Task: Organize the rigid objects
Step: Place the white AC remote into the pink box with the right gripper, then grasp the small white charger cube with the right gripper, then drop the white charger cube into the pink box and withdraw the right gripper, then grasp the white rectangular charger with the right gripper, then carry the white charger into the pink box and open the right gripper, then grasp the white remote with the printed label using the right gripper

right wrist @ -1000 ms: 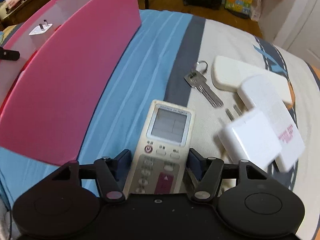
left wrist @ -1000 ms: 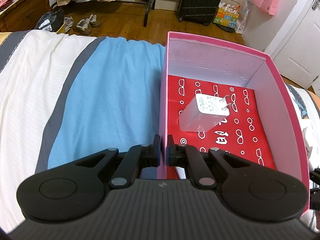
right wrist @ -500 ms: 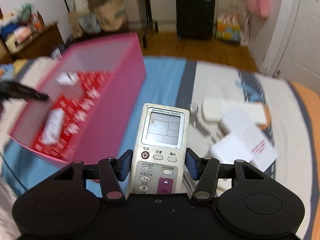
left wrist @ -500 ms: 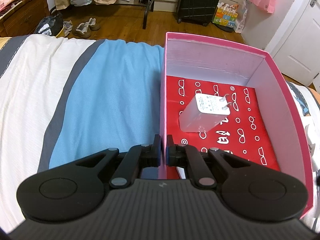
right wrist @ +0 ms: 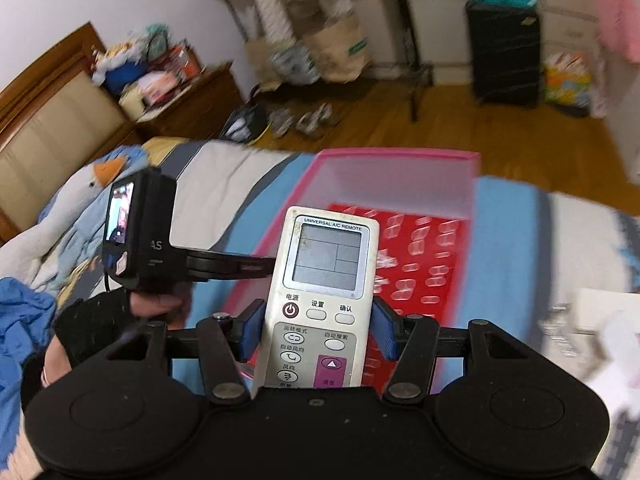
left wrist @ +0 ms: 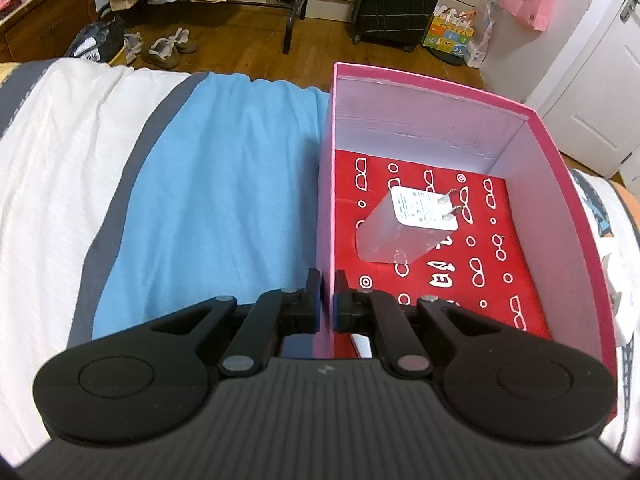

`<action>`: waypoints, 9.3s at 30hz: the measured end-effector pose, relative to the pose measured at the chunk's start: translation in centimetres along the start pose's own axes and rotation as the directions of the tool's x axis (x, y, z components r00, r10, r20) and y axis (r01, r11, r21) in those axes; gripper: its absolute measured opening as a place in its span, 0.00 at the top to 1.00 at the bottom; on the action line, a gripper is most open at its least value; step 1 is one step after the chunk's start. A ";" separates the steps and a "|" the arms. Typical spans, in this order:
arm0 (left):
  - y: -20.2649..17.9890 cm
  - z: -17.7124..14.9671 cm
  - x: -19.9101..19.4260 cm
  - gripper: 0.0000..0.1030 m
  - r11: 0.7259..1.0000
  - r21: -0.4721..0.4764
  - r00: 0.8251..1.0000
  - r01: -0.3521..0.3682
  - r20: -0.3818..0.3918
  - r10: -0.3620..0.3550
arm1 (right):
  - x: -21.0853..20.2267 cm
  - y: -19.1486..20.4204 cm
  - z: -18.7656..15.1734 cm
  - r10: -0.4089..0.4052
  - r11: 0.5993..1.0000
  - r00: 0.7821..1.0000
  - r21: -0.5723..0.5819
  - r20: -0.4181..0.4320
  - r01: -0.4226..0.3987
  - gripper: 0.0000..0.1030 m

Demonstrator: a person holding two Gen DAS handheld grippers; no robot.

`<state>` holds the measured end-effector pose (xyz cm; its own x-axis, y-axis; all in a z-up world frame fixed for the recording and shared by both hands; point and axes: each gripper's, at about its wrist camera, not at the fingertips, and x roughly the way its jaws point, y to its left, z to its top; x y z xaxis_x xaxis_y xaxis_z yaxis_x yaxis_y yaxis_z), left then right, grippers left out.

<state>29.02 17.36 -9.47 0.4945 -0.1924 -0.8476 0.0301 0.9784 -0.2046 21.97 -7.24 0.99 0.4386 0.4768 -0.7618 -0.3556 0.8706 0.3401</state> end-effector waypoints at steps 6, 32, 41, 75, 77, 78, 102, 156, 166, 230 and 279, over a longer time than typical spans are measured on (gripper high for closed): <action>0.4 -0.1 0.1 0.95 1.000 -0.007 1.000 0.016 0.003 -0.016 | 8.1 -0.7 1.2 -0.046 0.995 0.994 0.083 -0.103 0.055 0.41; 0.8 -0.2 0.4 0.94 0.999 -0.011 0.999 0.036 0.005 -0.036 | 17.0 -4.4 4.7 -0.198 0.965 0.957 0.126 -0.210 0.228 0.42; 0.6 -0.2 0.3 0.93 0.999 -0.018 1.000 0.030 0.006 -0.030 | 8.7 -3.8 3.4 -0.073 0.995 0.996 0.057 -0.060 0.077 0.35; -1.0 -0.1 0.4 0.96 0.998 0.027 0.999 -0.051 -0.007 0.051 | -0.2 -19.4 -14.5 -0.295 0.950 0.896 -0.204 -0.331 0.237 0.41; -1.1 -0.2 0.4 0.96 0.998 0.030 0.998 -0.055 -0.006 0.055 | -0.1 -19.8 -14.1 -0.278 0.958 0.905 -0.163 -0.322 0.237 0.53; -1.1 -0.2 0.4 0.96 0.998 0.028 0.998 -0.055 -0.007 0.056 | -0.3 -19.8 -14.0 -0.275 0.959 0.907 -0.152 -0.319 0.238 0.53; -0.7 -0.5 0.3 0.96 0.999 0.028 0.999 -0.038 -0.001 0.038 | -2.5 -1.7 -4.4 -0.002 0.991 0.998 -0.132 -0.067 -0.007 0.53; -2.0 -0.5 -0.3 0.97 0.994 0.043 0.995 -0.101 0.015 0.101 | -3.0 -17.9 -8.8 -0.352 0.911 0.928 -0.272 -0.123 0.310 0.39; -2.0 -0.4 -0.4 0.98 0.993 0.041 0.994 -0.110 0.021 0.109 | -0.3 -20.2 -9.0 -0.389 0.874 0.916 -0.354 -0.096 0.334 0.30; -0.7 -0.7 -2.0 0.97 1.000 -0.009 0.999 -0.023 0.028 0.023 | 0.2 -3.3 -1.2 -0.008 0.999 0.998 0.039 0.066 0.006 0.66; -0.9 -0.7 -1.8 0.97 0.999 -0.014 0.998 -0.040 0.037 0.040 | -5.9 -19.2 -6.4 -0.346 0.938 0.930 -0.033 -0.122 0.345 0.45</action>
<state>27.56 16.75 -8.11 0.5272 -0.1498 -0.8364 -0.0021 0.9841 -0.1776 20.92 -27.60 -4.56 0.4299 0.1274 -0.8938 -0.2099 0.9770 0.0383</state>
